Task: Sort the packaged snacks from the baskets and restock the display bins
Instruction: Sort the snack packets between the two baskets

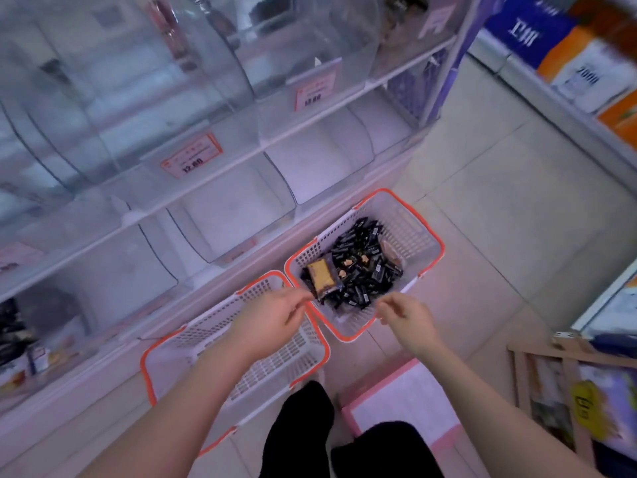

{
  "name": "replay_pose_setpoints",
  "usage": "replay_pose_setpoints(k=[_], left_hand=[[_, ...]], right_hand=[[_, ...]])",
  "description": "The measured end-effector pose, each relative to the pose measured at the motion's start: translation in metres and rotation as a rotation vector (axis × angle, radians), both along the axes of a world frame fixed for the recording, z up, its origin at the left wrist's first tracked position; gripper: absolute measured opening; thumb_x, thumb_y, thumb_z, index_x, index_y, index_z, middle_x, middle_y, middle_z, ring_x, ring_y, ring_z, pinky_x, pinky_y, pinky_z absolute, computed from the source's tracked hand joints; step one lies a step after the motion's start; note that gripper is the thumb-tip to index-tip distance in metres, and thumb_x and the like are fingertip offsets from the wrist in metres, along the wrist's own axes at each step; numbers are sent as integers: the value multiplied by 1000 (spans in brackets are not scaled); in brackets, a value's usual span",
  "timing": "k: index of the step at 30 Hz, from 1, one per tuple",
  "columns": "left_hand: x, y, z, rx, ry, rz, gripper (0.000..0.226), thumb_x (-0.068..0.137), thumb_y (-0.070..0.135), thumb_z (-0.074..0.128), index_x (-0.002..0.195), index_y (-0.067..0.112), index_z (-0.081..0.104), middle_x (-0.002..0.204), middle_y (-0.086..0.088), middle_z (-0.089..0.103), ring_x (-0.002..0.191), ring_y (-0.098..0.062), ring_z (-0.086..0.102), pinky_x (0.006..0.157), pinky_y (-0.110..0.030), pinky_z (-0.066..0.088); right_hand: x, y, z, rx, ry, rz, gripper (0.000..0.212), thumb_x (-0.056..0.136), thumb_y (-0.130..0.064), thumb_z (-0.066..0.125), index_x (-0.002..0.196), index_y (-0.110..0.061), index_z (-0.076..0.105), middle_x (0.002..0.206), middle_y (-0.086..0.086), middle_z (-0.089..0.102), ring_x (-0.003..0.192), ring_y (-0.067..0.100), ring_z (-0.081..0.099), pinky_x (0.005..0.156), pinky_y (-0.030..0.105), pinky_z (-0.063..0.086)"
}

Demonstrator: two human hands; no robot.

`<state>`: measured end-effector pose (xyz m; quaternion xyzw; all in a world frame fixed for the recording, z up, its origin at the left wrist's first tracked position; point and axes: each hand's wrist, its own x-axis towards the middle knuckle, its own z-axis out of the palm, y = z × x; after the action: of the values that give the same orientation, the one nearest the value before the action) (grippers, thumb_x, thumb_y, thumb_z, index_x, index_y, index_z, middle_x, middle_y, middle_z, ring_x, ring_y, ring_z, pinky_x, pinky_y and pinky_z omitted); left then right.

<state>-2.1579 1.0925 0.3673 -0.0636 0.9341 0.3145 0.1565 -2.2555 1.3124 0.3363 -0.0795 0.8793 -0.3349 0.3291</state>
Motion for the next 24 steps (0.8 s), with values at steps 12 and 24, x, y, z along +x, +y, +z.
replay_pose_setpoints(k=[12, 24], left_hand=[[-93, 47, -160, 11, -283, -21, 31, 93, 16, 43, 121, 17, 55, 118, -2, 57, 106, -18, 55, 89, -32, 44], [-204, 160, -439, 103, -495, 452, 27, 93, 16, 45, 117, 11, 55, 117, -11, 55, 103, -25, 55, 83, -33, 44]], right_hand=[[-109, 35, -120, 89, -186, 59, 19, 91, -15, 58, 73, -22, 55, 67, -9, 59, 59, 3, 53, 56, 9, 39], [-263, 40, -404, 343, -33, 804, 19, 95, -17, 47, 108, -9, 58, 108, 12, 63, 102, 26, 58, 82, 32, 45]])
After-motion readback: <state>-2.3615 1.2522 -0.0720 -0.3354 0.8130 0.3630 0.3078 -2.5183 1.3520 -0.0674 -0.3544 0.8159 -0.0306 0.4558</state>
